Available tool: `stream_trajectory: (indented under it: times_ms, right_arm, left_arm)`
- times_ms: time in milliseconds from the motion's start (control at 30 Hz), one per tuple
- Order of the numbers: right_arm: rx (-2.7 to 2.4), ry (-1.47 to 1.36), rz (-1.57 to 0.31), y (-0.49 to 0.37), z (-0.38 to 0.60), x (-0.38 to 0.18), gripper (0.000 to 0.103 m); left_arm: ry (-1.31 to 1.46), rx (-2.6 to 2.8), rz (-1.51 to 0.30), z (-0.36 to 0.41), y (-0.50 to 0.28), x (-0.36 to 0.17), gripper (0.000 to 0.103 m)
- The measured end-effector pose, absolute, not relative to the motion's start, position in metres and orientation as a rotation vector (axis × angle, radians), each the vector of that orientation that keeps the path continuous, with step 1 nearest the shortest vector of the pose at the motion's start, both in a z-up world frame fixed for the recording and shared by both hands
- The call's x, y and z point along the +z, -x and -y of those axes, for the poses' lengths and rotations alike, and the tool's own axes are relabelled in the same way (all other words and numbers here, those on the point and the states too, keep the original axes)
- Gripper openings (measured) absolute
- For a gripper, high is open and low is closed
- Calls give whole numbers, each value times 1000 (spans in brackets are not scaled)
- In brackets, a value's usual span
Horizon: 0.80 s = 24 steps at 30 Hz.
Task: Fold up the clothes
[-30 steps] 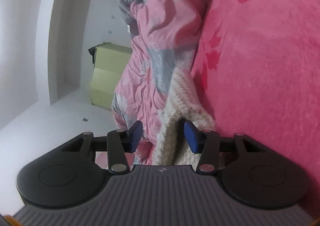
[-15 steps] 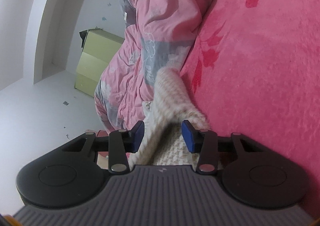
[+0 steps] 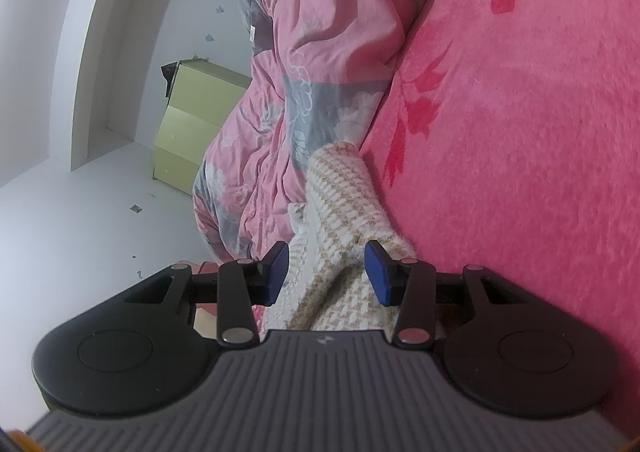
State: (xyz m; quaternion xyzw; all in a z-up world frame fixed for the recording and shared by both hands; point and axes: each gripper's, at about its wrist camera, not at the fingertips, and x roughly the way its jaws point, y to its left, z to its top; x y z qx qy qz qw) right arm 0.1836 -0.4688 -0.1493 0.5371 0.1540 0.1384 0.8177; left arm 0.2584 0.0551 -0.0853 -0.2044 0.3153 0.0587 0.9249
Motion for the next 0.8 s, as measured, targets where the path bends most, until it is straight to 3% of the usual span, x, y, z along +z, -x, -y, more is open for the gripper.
stream_trajectory:
  times_ms: [533,600,733,800]
  right_arm:
    - [297,-1166,-325,-183,470,-151,42]
    - [297,-1168,-325,-183,470,-151,42]
    - [294,-1161,-331,-183,470,-150,42]
    - [290,-1151,-336,-184,470,-149,42]
  left_arm:
    - [337,174,-560,-62,-252,-79,17]
    - [357,210,-540,-67,-247,-72,25]
    - [306,130,-416,-54,-240,-49,31]
    - [247,52,-437,-32,-246,-49,32]
